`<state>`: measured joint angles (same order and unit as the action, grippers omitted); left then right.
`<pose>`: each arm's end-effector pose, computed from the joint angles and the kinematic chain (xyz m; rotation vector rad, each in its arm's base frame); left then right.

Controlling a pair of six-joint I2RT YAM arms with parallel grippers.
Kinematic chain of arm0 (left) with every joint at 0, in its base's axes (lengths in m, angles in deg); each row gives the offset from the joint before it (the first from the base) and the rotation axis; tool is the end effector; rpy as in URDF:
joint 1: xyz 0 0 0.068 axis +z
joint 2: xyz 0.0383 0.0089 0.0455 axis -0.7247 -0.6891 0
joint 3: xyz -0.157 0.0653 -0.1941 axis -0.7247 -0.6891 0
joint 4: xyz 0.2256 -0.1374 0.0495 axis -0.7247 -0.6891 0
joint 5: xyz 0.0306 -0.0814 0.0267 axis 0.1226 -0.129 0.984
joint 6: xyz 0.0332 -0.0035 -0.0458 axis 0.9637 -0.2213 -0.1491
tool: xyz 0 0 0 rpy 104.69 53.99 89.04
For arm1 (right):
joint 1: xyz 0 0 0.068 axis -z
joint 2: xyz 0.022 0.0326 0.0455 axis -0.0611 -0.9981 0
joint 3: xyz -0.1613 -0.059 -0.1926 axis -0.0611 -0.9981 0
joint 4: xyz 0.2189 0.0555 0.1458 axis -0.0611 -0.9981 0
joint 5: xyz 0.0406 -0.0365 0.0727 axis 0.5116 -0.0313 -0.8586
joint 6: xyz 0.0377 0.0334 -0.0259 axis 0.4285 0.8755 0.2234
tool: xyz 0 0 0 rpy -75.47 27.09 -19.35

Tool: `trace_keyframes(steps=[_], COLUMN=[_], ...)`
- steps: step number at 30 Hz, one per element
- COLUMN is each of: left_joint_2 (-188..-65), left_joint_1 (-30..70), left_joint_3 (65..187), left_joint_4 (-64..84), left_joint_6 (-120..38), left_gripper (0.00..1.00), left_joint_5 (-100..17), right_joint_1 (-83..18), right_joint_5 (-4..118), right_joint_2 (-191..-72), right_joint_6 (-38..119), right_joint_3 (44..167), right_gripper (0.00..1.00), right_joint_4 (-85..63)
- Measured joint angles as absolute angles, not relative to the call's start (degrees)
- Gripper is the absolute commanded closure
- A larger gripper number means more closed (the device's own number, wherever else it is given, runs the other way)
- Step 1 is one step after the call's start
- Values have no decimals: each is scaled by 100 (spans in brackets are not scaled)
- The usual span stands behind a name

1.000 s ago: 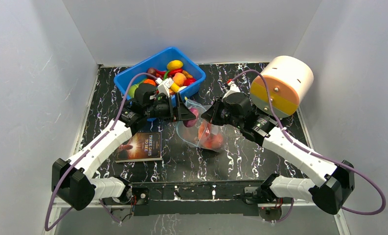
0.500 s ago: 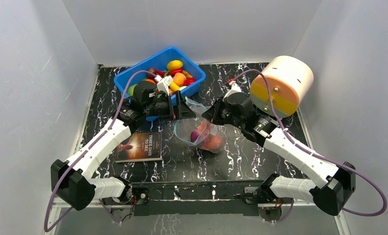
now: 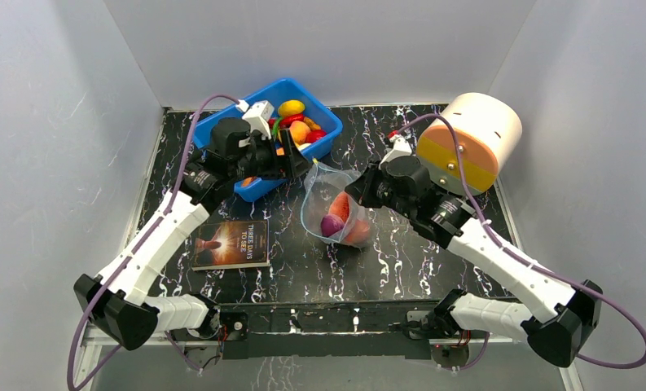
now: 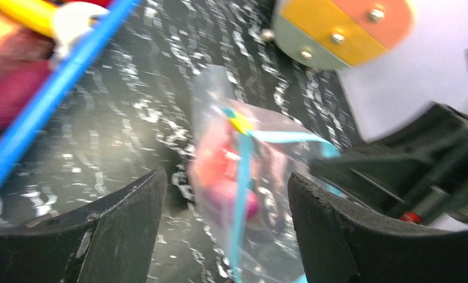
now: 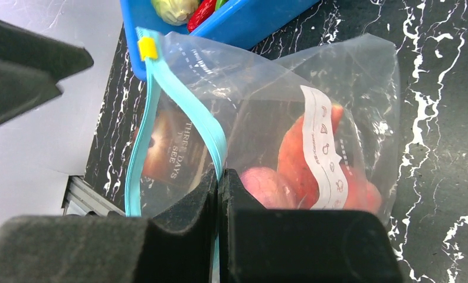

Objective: Place the food in the zip-top bag and seal the zipper
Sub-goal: Place the fake fruit in the zipper food storage bag, then pick up the fake vegetable from the bin.

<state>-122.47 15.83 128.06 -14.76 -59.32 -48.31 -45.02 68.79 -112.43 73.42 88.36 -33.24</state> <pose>0.2482 -0.1589 0.3857 0.2034 2.0079 -0.9479 0.1964 0.1695 0.3273 0.0161 2.1279 0.7904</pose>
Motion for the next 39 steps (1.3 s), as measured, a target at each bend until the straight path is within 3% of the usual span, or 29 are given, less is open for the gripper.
trace_keyframes(steps=[11,15,21,39], left_joint_2=[-13119,-13735,-14505,-16662], left_joint_1=[1837,2326,2883,3478], left_joint_3=[13377,13597,13919,15182], left_joint_4=[-1985,-2049,-2036,-2090], left_joint_6=[-5226,-5060,-4743,-4142], left_gripper=[32,31,19,11], left_joint_5=[-2411,-2097,-1631,-853], right_joint_1=[-4502,-4502,-4502,-4502], right_joint_5=[7049,7095,7136,7220], right_joint_2=[-10577,-10446,-10365,-10448], right_joint_6=[7143,7063,6962,6835], right_joint_3=[8821,8821,8821,8821], right_gripper=[100,100,100,100], right_joint_4=[-3600,-3705,-3888,-3952])
